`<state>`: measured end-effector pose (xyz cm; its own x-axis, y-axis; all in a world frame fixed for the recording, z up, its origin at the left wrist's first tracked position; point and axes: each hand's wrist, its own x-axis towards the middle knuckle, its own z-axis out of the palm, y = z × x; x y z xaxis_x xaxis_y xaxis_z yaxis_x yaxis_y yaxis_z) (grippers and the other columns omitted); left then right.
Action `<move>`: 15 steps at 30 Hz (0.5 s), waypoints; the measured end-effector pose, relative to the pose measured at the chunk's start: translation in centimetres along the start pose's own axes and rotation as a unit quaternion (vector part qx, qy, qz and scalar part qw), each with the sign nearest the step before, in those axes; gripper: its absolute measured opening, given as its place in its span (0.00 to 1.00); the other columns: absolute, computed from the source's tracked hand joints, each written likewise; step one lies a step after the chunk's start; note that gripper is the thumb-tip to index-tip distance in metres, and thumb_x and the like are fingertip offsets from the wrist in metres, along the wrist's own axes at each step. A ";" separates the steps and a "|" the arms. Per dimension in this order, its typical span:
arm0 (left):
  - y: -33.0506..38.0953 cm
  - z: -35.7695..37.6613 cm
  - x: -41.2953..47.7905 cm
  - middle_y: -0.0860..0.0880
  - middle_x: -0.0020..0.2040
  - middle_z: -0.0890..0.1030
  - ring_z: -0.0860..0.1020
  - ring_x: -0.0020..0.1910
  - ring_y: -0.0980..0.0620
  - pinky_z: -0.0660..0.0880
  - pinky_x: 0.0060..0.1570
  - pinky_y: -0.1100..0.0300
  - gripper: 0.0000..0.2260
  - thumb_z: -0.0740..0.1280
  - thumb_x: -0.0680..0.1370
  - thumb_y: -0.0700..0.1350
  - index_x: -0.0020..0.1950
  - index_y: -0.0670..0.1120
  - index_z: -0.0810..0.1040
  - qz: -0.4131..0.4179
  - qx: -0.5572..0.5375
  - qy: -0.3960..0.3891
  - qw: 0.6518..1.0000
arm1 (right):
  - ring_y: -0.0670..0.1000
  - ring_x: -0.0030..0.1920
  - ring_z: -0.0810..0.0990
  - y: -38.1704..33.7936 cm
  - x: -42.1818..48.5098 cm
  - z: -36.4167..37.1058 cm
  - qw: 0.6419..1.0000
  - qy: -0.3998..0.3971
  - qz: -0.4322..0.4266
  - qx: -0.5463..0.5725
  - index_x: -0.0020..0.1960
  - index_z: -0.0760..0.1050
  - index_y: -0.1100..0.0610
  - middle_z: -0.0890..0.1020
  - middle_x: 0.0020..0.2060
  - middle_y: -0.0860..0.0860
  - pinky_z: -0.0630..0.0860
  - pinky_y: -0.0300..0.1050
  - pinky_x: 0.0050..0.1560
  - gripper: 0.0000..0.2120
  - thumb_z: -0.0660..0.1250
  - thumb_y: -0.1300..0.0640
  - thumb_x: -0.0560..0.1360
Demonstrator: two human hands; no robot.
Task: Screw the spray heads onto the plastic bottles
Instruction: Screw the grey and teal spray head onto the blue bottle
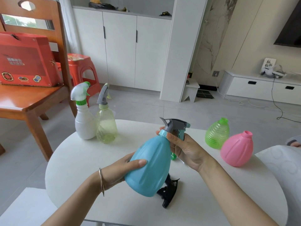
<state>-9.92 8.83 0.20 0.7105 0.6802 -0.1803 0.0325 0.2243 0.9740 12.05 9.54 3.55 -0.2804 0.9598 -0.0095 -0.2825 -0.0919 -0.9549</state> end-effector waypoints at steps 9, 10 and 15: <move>1.2 -3.8 -2.9 0.57 0.52 0.84 0.82 0.51 0.56 0.80 0.43 0.61 0.37 0.71 0.59 0.71 0.64 0.57 0.72 0.101 -0.015 0.207 0.973 | 0.45 0.65 0.73 0.2 2.3 6.5 0.989 0.064 -0.003 -0.129 0.68 0.68 0.49 0.73 0.67 0.48 0.67 0.49 0.69 0.40 0.74 0.39 0.59; 1.4 -4.5 -3.3 0.59 0.52 0.84 0.82 0.51 0.58 0.79 0.42 0.63 0.33 0.68 0.64 0.70 0.66 0.59 0.70 0.124 -0.008 0.239 0.963 | 0.44 0.64 0.74 0.7 2.5 7.6 0.986 0.055 -0.004 -0.155 0.67 0.68 0.48 0.74 0.66 0.47 0.70 0.45 0.67 0.39 0.75 0.38 0.60; 1.9 -7.3 -5.8 0.58 0.57 0.79 0.79 0.55 0.59 0.78 0.48 0.63 0.19 0.59 0.73 0.64 0.64 0.68 0.65 0.213 0.058 0.318 0.922 | 0.39 0.57 0.77 3.4 4.6 12.8 0.966 0.010 -0.052 -0.251 0.66 0.68 0.44 0.77 0.60 0.41 0.77 0.35 0.52 0.33 0.76 0.46 0.65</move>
<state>-19.14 10.45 2.11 0.1207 0.9692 0.2146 -0.0532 -0.2096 0.9763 -1.91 10.25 4.01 -0.2546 0.9626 0.0931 0.1748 0.1405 -0.9745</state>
